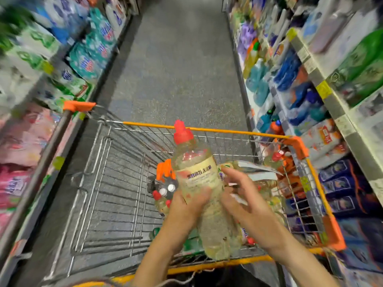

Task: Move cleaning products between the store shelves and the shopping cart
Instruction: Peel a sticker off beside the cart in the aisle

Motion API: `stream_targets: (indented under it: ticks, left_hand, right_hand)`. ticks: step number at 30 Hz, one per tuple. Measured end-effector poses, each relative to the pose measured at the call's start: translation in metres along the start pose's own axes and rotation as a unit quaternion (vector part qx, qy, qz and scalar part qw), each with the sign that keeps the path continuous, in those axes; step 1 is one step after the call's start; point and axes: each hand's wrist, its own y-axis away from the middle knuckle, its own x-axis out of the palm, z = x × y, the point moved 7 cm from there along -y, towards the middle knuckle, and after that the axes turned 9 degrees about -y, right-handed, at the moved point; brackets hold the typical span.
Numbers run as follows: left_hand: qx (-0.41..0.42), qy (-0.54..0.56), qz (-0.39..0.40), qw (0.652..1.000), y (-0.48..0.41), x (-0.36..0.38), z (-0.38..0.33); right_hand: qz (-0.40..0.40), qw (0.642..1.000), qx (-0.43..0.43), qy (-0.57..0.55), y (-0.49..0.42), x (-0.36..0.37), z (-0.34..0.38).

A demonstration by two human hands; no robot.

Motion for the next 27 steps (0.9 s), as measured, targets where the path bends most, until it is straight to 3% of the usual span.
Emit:
stream_targets:
  ticks: [3,6,10,14,17,19,27]
  left_hand:
    - [-0.058,-0.044,-0.013,0.997,0.004,0.005,-0.014]
    - [-0.094,-0.027,-0.014,0.995,0.007,0.011,-0.012]
    - [-0.084,-0.082,-0.003,0.993,0.018,0.006,-0.018]
    - [-0.074,-0.040,-0.014,0.996,0.022,0.005,-0.014]
    - [-0.106,0.042,0.039,0.993,0.021,0.024,-0.006]
    - [-0.084,0.057,0.027,0.994,0.019,0.025,-0.008]
    - [-0.057,0.020,-0.009,0.998,0.016,0.023,-0.009]
  right_hand:
    - [0.025,1.000,-0.001,0.017,0.009,0.020,-0.005]
    - [-0.026,0.999,-0.006,0.026,0.009,0.019,-0.010]
    - [0.014,0.981,0.037,-0.189,0.006,0.012,-0.014]
    - [-0.012,0.956,0.027,-0.292,0.002,0.001,-0.017]
    - [-0.008,0.956,0.033,-0.291,0.000,0.000,-0.015]
    - [-0.007,0.965,0.039,-0.259,-0.004,-0.002,-0.017]
    - [-0.010,0.972,0.059,-0.228,-0.006,-0.008,-0.026]
